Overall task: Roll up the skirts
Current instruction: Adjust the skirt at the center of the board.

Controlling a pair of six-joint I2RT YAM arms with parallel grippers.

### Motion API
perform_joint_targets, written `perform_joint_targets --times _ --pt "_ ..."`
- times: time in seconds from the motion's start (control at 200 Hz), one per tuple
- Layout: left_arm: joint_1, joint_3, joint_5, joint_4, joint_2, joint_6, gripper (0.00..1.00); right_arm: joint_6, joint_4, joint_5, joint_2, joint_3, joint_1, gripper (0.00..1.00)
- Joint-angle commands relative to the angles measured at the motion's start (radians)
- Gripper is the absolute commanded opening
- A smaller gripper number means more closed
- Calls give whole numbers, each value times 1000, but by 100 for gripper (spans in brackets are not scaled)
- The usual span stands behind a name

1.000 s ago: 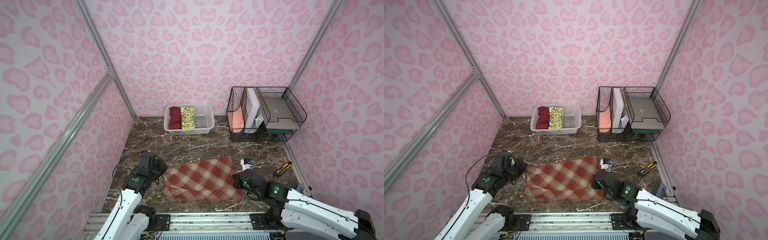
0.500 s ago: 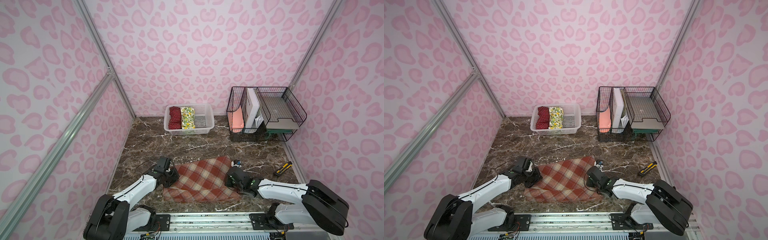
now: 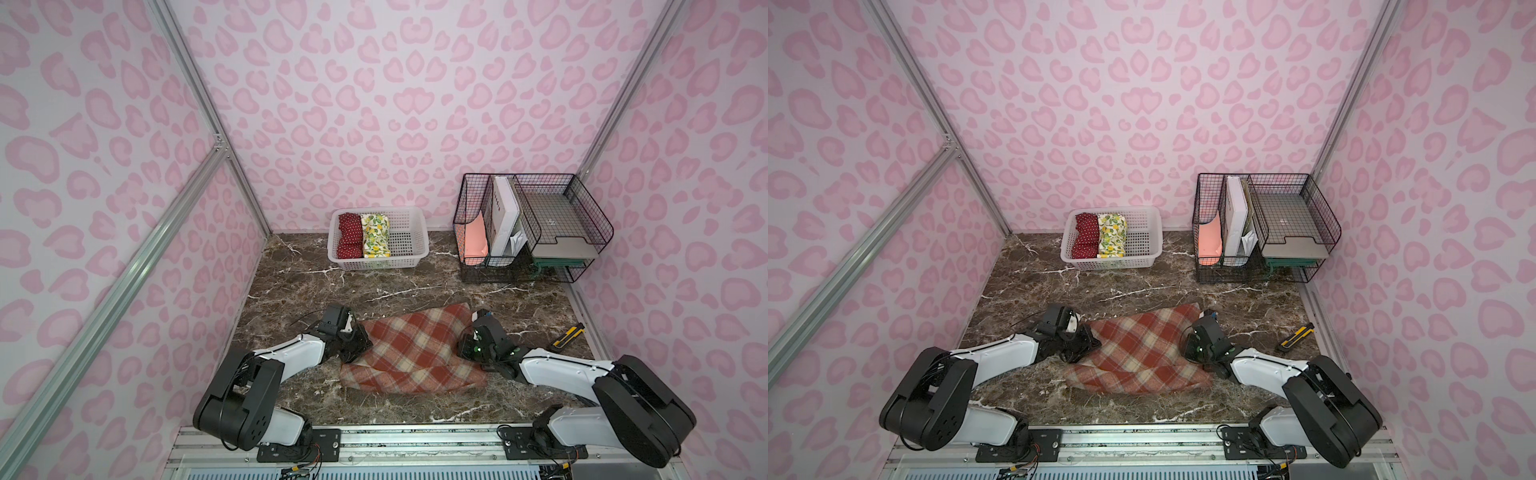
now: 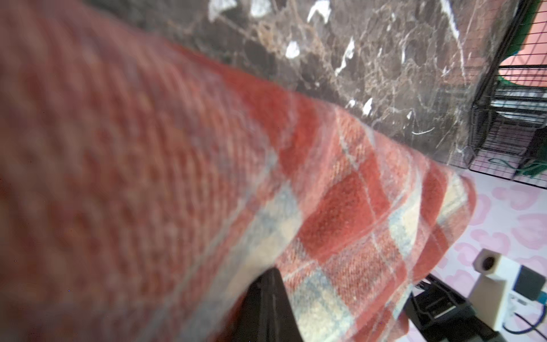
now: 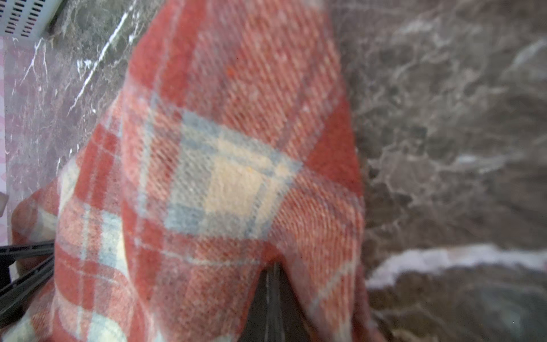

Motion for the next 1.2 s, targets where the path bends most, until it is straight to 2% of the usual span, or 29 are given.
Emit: perform_joint_targets --times 0.0,0.215,0.36,0.49,0.635,0.675,0.74,0.78,0.855,0.955,1.035,1.055,1.07,1.08,1.155,1.195 --pt "5 -4 -143 -227 -61 41 0 -28 -126 -11 4 5 41 0" --pt "30 -93 -197 -340 -245 45 0 38 -190 44 -46 -15 181 0" --pt "33 -103 -225 -400 -317 57 0 28 -214 75 -65 -41 155 0" --pt "36 -56 -236 -427 -362 68 0 -24 -256 114 -96 2 130 0" --pt "37 64 -275 -490 -375 130 0 -113 -382 179 -154 112 138 0" --pt "37 99 -301 -515 -388 144 0 -133 -420 187 -172 142 141 4" --pt "37 148 -317 -526 -426 170 10 -151 -479 212 -201 181 155 17" --pt "37 171 -331 -522 -457 178 17 -155 -513 223 -220 199 164 29" --pt "37 208 -349 -493 -514 208 39 -159 -553 234 -261 214 183 41" --pt "38 280 -330 -426 -559 275 58 -179 -566 219 -309 214 192 47" --pt "37 373 -302 -385 -539 358 68 -195 -546 205 -339 205 191 49" --pt "37 396 -289 -374 -529 393 79 -199 -539 201 -345 205 191 49" --pt "37 413 -277 -364 -522 427 94 -202 -534 200 -348 206 192 50" --pt "36 425 -269 -359 -518 451 97 -203 -530 199 -350 205 191 50" --pt "30 505 -257 -343 -480 606 98 -228 -502 182 -364 207 192 51" --pt "13 552 -268 -356 -458 741 98 -234 -494 175 -369 211 191 51"
